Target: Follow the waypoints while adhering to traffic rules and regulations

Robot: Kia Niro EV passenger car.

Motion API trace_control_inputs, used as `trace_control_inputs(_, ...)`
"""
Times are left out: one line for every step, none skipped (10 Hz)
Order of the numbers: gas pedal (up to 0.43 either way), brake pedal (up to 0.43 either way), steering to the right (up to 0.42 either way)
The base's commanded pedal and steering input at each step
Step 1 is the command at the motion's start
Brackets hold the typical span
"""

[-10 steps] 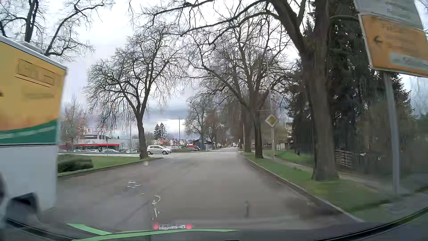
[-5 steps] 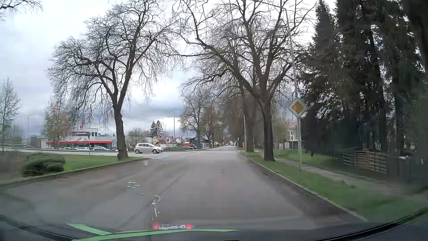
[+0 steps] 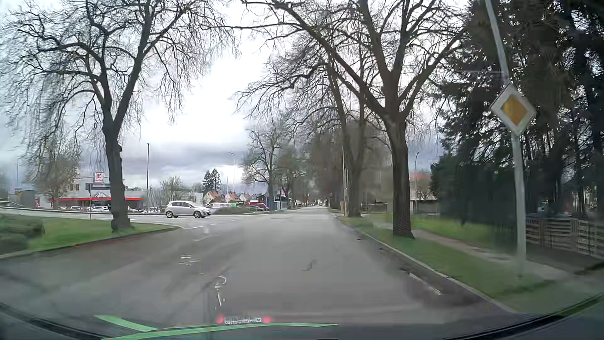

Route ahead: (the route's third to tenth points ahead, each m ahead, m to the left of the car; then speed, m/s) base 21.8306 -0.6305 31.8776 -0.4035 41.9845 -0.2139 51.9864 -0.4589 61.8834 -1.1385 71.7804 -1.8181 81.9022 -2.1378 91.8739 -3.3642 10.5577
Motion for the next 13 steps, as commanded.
trace_control_inputs(0.110, 0.000, 0.008)
trace_control_inputs(0.110, 0.000, 0.007)
trace_control_inputs(0.110, 0.000, 0.007)
trace_control_inputs(0.110, 0.000, 0.007)
trace_control_inputs(0.110, 0.000, 0.007)
trace_control_inputs(0.110, 0.000, 0.007)
trace_control_inputs(0.110, 0.000, 0.007)
trace_control_inputs(0.110, 0.000, 0.007)
trace_control_inputs(0.110, 0.000, 0.007)
trace_control_inputs(0.110, 0.000, 0.007)
trace_control_inputs(0.110, 0.000, 0.007)
trace_control_inputs(0.110, 0.000, 0.007)
trace_control_inputs(0.110, 0.000, 0.007)
